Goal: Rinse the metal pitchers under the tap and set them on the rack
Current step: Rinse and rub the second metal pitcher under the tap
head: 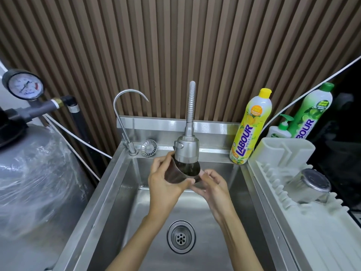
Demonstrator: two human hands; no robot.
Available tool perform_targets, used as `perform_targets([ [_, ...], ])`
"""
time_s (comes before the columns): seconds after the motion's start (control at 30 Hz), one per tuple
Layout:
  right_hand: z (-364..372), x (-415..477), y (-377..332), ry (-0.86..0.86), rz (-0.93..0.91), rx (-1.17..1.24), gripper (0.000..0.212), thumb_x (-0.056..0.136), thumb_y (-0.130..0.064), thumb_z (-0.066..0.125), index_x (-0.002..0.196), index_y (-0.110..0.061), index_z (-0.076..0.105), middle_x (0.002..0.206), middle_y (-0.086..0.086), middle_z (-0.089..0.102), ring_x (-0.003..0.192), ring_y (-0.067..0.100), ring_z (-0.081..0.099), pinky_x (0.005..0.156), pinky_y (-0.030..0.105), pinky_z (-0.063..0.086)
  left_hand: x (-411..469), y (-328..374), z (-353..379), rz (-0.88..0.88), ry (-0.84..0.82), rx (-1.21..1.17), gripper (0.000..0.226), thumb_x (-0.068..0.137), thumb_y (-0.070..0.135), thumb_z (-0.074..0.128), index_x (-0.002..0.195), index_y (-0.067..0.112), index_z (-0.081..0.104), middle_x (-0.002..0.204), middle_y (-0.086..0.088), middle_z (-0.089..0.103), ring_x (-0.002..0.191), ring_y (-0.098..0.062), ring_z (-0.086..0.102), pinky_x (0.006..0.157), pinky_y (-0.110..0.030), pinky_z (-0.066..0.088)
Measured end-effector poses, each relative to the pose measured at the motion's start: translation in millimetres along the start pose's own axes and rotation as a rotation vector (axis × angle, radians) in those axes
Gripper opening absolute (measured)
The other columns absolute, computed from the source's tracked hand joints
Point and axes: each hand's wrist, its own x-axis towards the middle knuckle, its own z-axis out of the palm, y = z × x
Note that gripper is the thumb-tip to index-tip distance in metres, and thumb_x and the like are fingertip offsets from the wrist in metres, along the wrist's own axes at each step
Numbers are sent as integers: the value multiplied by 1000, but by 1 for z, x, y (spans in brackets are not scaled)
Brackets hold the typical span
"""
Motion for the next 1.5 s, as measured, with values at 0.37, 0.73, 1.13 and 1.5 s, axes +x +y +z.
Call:
perform_targets([
  [0.37, -1, -22, -49, 309, -229, -920, 28, 76, -30, 74, 61, -19, 54, 68, 8, 70, 66, 27, 69, 61, 45, 58, -7, -7, 3, -333, -193, -178, 38, 44, 41, 88, 78, 41, 72, 89, 2, 72, 77, 1, 68, 72, -9, 50],
  [0.73, -2, 4, -23, 35, -134, 26, 21, 81, 3, 58, 68, -8, 45, 107, 10, 68, 98, 21, 66, 88, 31, 54, 12, 1, 15, -113, -59, -223, 78, 50, -11, 83, 121, 8, 57, 116, 6, 60, 104, 2, 58, 88, -7, 42],
  [1.13, 4, -10, -6, 233, -29, -549, 23, 82, -9, 68, 65, -13, 53, 84, 7, 73, 77, 19, 68, 70, 37, 58, -10, -32, -18, -419, -274, -196, 47, 57, 19, 82, 102, 20, 68, 96, -1, 71, 91, -12, 63, 77, -9, 46],
  [1.5, 17, 5, -5, -184, -466, -1483, 28, 81, 4, 47, 105, -7, 57, 108, 14, 59, 95, 34, 58, 70, 40, 51, 8, -56, 18, -996, -324, -539, 42, 96, 48, 35, 94, 16, 63, 64, 1, 71, 56, -11, 64, 54, -25, 49],
])
